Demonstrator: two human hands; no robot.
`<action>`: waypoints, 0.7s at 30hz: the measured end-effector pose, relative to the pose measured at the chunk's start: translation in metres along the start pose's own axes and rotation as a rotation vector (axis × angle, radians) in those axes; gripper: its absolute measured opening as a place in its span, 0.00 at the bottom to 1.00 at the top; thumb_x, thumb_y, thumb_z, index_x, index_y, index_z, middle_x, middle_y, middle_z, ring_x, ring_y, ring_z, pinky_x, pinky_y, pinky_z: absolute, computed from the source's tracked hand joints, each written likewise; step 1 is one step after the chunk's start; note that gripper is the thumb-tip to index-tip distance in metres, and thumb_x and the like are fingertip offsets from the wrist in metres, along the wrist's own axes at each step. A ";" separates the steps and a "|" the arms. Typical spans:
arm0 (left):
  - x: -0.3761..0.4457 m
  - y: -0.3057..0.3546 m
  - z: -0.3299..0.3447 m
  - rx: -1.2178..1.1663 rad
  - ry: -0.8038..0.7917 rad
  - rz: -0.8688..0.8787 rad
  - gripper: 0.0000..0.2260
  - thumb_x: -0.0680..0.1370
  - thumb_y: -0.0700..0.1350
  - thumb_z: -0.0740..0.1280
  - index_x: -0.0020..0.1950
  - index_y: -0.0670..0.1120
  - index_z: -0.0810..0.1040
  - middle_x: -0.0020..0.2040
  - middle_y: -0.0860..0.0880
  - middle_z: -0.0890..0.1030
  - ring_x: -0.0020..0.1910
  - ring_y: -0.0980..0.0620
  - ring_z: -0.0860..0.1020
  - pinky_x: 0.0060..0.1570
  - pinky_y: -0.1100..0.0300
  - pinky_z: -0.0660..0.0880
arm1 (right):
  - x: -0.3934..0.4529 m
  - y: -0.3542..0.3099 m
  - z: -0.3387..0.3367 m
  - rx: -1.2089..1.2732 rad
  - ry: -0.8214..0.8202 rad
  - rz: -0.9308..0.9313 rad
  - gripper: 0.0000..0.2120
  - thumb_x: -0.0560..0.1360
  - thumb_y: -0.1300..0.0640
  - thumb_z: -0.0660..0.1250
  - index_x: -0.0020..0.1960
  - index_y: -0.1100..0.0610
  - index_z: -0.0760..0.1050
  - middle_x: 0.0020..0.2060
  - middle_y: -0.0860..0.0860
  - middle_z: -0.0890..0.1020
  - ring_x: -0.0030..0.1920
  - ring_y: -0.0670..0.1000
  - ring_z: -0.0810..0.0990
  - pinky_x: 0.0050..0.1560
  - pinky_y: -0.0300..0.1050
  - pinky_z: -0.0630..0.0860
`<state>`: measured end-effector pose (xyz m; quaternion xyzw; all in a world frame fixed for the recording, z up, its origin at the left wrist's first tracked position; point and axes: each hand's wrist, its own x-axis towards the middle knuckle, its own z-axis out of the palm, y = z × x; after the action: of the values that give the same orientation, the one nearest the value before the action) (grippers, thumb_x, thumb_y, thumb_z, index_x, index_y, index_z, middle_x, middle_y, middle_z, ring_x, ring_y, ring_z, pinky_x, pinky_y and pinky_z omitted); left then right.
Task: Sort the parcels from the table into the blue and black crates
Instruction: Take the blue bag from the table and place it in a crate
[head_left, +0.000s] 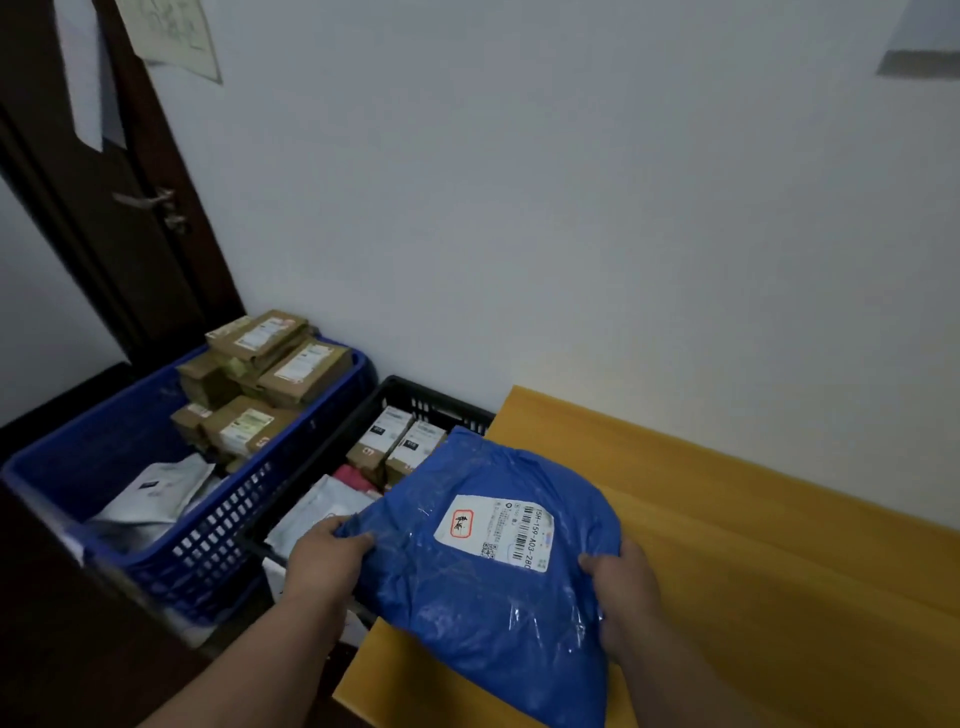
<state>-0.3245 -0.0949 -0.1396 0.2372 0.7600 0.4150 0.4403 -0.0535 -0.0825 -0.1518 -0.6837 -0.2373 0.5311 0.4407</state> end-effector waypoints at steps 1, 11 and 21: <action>0.007 0.001 -0.006 -0.011 0.017 -0.003 0.11 0.77 0.38 0.68 0.58 0.44 0.76 0.52 0.41 0.80 0.49 0.41 0.79 0.55 0.42 0.77 | 0.000 0.000 0.011 0.001 -0.014 0.006 0.16 0.75 0.70 0.61 0.45 0.49 0.75 0.42 0.53 0.83 0.45 0.61 0.82 0.50 0.64 0.80; 0.096 0.018 -0.073 0.029 0.088 -0.015 0.08 0.77 0.39 0.67 0.55 0.48 0.76 0.44 0.48 0.79 0.46 0.45 0.79 0.47 0.50 0.78 | 0.013 -0.014 0.130 -0.136 -0.019 -0.006 0.10 0.74 0.70 0.62 0.50 0.57 0.74 0.45 0.58 0.81 0.48 0.64 0.81 0.52 0.66 0.79; 0.222 0.020 -0.177 0.419 0.090 0.019 0.13 0.78 0.35 0.61 0.60 0.40 0.78 0.53 0.36 0.81 0.52 0.36 0.78 0.55 0.46 0.76 | -0.002 0.047 0.291 -0.101 -0.140 0.218 0.34 0.63 0.73 0.69 0.68 0.60 0.69 0.53 0.57 0.81 0.52 0.61 0.80 0.55 0.60 0.79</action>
<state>-0.5889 0.0027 -0.1810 0.3120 0.8464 0.2622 0.3429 -0.3334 -0.0051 -0.2048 -0.6880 -0.2183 0.6095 0.3279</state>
